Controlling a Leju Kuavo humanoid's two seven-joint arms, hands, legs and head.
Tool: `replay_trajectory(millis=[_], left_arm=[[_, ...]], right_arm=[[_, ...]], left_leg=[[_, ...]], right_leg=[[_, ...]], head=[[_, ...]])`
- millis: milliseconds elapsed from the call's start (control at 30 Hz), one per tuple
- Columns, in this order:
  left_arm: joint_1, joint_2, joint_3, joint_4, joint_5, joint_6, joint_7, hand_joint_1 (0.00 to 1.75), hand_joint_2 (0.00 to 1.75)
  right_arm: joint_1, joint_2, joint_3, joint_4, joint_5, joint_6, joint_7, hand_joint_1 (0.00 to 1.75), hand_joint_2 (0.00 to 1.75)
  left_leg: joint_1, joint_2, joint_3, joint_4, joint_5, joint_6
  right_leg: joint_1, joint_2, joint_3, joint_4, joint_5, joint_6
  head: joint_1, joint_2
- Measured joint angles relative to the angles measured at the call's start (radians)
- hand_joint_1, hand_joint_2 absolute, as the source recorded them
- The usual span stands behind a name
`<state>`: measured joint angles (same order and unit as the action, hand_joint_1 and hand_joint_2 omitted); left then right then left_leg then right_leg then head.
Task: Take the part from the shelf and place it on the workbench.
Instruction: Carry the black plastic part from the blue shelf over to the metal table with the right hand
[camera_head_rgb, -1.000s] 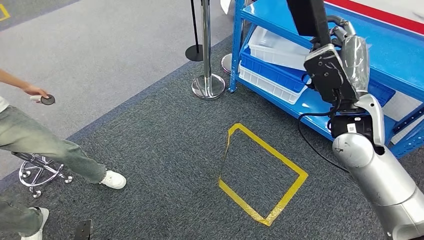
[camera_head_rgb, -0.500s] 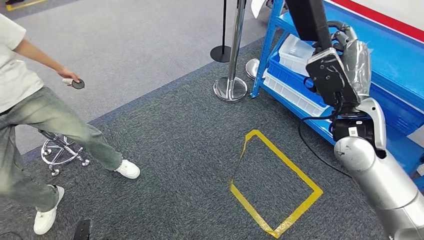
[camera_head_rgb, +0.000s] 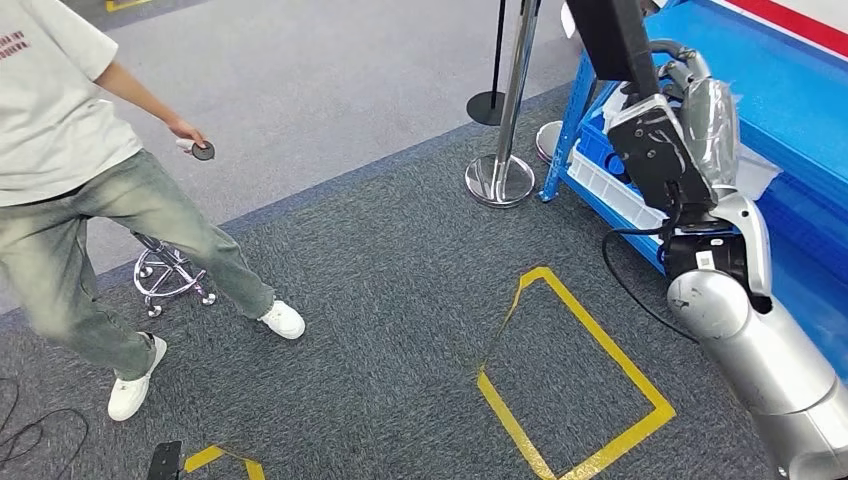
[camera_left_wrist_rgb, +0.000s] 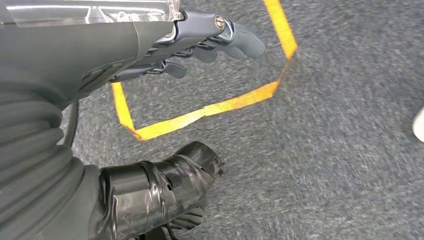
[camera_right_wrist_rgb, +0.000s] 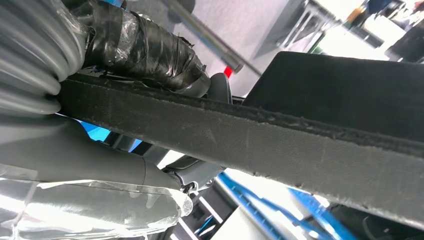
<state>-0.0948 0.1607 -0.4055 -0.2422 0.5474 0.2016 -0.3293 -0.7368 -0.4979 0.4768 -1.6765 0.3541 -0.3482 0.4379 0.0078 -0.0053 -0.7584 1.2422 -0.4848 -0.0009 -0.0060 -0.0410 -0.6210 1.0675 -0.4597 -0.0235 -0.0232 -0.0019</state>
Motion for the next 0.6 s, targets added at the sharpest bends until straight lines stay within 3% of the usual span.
replay_trajectory(millis=[67,133,167,233,300,367,433,467,500,533,600], left_arm=[[-0.001,0.003,0.000,0.000,0.000,0.001,0.002,0.00,1.75],[-0.004,0.006,0.000,0.000,-0.001,0.002,0.003,0.00,1.75],[-0.006,0.008,0.000,0.000,-0.001,0.002,0.004,0.00,1.75],[-0.005,0.011,0.000,0.000,-0.001,0.003,0.005,0.00,1.75],[-0.001,0.011,-0.001,0.000,-0.001,0.004,0.005,0.00,1.75],[-0.002,0.008,-0.001,0.000,-0.002,0.003,0.006,0.00,1.75],[-0.006,0.003,-0.001,0.000,-0.004,0.002,0.007,0.00,1.75],[-0.007,0.000,-0.002,0.000,-0.004,0.002,0.008,0.00,1.75],[-0.007,-0.002,-0.002,0.000,-0.005,0.002,0.008,0.00,1.75],[-0.006,-0.003,-0.002,0.000,-0.005,0.002,0.008,0.00,1.75],[-0.007,-0.003,-0.002,0.000,-0.006,0.002,0.009,0.00,1.75]], right_arm=[[0.000,0.000,0.000,0.000,0.000,0.001,-0.004,1.75,1.75],[0.001,0.000,-0.001,0.000,-0.001,0.000,-0.008,1.75,1.75],[0.002,0.000,-0.001,0.000,-0.002,-0.001,-0.009,1.75,1.75],[0.007,0.000,-0.001,-0.001,-0.003,-0.002,-0.010,1.75,1.75],[0.008,0.000,-0.002,0.000,-0.004,-0.003,-0.012,1.75,1.75],[0.006,0.000,-0.002,0.001,-0.004,-0.005,-0.014,1.75,1.75],[0.010,-0.001,-0.002,0.002,-0.004,-0.007,-0.015,1.75,1.75],[0.013,-0.001,-0.002,0.003,-0.004,-0.008,-0.016,1.75,1.75],[0.015,-0.001,-0.002,0.004,-0.004,-0.007,-0.016,1.75,1.75],[0.015,-0.001,-0.002,0.005,-0.004,-0.007,-0.016,1.75,1.75],[0.013,-0.001,-0.002,0.005,-0.004,-0.007,-0.017,1.75,1.75]], left_leg=[[-0.019,0.031,0.066,-0.126,0.049,0.036],[-0.036,0.060,0.104,-0.204,0.064,0.066],[-0.040,0.063,0.107,-0.212,0.063,0.073],[-0.042,0.043,0.121,-0.240,0.074,0.081],[-0.032,0.024,0.150,-0.286,0.095,0.081],[-0.022,0.007,0.166,-0.310,0.110,0.074],[-0.017,-0.014,0.162,-0.301,0.108,0.070],[-0.015,-0.026,0.158,-0.291,0.104,0.066],[-0.012,-0.039,0.154,-0.279,0.098,0.061],[-0.009,-0.052,0.148,-0.264,0.091,0.054],[-0.004,-0.074,0.128,-0.227,0.075,0.038]], right_leg=[[0.009,-0.020,0.007,-0.005,-0.003,-0.002],[0.009,-0.040,0.014,-0.014,-0.003,0.001],[0.007,-0.050,0.017,-0.019,-0.002,0.004],[0.005,-0.068,0.028,-0.036,0.001,0.013],[0.005,-0.045,0.031,-0.027,-0.013,0.022],[0.001,0.007,-0.007,0.064,-0.061,0.030],[-0.005,0.033,-0.068,0.180,-0.100,0.039],[-0.008,0.035,-0.082,0.200,-0.095,0.045],[-0.012,0.037,-0.081,0.186,-0.073,0.050],[-0.017,0.042,-0.059,0.134,-0.037,0.056],[-0.026,0.074,-0.014,0.030,0.003,0.061]], head=[[0.002,0.000],[0.006,0.000],[0.006,0.000],[0.003,0.000],[0.005,0.000],[0.007,0.000],[0.007,0.000],[0.007,0.000],[0.007,0.000],[0.007,0.000],[0.008,0.000]])
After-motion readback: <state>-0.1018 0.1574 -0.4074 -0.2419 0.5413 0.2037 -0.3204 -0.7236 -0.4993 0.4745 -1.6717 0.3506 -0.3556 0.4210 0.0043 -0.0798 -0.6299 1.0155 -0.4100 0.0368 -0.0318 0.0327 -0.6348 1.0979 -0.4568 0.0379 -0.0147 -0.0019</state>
